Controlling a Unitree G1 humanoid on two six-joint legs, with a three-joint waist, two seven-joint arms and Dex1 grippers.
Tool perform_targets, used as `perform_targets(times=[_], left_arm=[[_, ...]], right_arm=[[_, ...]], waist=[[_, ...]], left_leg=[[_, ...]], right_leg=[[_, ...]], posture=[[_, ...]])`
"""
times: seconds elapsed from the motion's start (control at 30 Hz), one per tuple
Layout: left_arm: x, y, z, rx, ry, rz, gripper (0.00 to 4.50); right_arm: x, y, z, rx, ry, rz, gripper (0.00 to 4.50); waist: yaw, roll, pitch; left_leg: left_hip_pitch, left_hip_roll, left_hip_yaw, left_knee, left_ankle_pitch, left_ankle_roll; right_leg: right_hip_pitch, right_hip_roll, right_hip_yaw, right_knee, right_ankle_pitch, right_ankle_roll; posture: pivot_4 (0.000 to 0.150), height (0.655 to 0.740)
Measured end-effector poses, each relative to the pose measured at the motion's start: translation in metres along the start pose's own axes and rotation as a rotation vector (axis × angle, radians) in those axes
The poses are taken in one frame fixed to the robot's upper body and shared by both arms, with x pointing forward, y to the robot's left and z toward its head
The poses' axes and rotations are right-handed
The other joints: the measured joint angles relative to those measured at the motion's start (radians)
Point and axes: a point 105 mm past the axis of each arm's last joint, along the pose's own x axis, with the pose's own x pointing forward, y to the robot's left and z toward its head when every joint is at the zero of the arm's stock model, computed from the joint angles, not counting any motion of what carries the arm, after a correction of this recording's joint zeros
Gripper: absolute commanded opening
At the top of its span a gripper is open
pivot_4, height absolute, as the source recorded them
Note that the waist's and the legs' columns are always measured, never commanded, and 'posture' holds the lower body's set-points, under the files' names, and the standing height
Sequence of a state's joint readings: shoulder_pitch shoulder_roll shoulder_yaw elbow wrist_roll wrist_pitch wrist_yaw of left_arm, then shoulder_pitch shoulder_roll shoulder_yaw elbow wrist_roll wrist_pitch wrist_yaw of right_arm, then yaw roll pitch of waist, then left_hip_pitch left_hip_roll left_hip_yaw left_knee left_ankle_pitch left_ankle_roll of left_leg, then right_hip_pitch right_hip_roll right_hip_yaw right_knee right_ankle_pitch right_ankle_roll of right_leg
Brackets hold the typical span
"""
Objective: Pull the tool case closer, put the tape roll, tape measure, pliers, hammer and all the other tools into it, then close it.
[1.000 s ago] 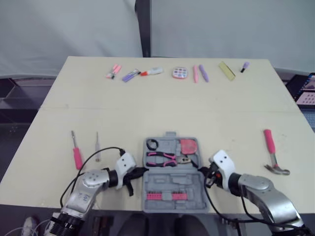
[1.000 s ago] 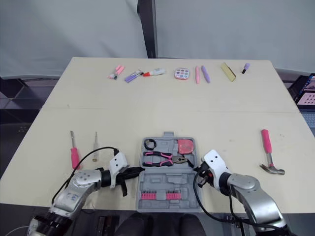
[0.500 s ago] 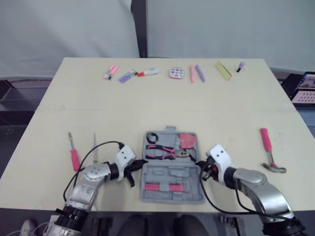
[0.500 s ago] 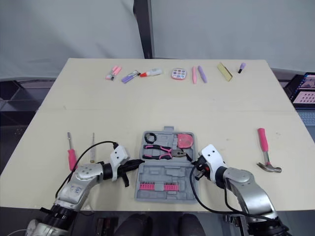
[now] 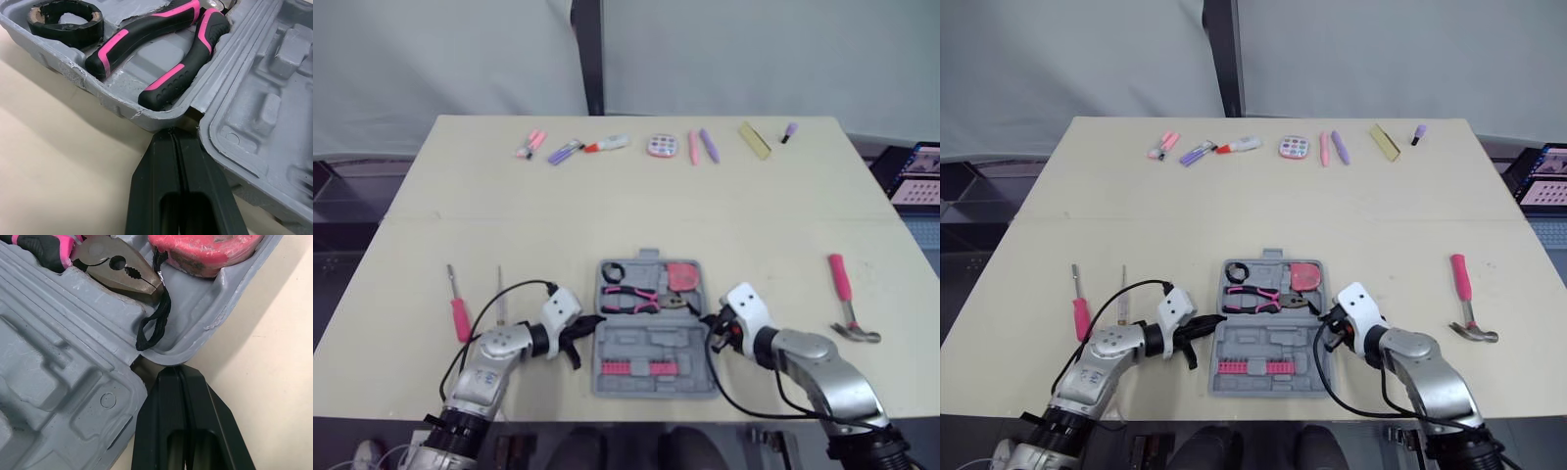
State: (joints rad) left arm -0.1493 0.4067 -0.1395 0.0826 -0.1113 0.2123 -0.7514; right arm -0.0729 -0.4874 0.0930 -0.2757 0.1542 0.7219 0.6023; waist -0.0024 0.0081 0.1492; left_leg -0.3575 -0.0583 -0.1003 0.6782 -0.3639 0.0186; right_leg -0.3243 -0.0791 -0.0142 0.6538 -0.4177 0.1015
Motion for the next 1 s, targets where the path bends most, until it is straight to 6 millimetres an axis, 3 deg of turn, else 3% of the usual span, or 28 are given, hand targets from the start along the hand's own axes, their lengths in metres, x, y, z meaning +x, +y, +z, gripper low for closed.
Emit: perform_targets(times=[1.0], left_arm=[[0.0041,0.0061,0.003,0.0,-0.009,0.024,0.0]], right_arm=[[0.0011,-0.0006,0.0019,0.0,0.009,-0.009,0.05]], waist=[[0.0,0.0,0.0]], left_leg=[[0.0,0.0,0.0,0.0,0.0,0.0]], right_leg=[[0.0,0.0,0.0,0.0,0.0,0.0]], posture=[[0.15,0.7134]])
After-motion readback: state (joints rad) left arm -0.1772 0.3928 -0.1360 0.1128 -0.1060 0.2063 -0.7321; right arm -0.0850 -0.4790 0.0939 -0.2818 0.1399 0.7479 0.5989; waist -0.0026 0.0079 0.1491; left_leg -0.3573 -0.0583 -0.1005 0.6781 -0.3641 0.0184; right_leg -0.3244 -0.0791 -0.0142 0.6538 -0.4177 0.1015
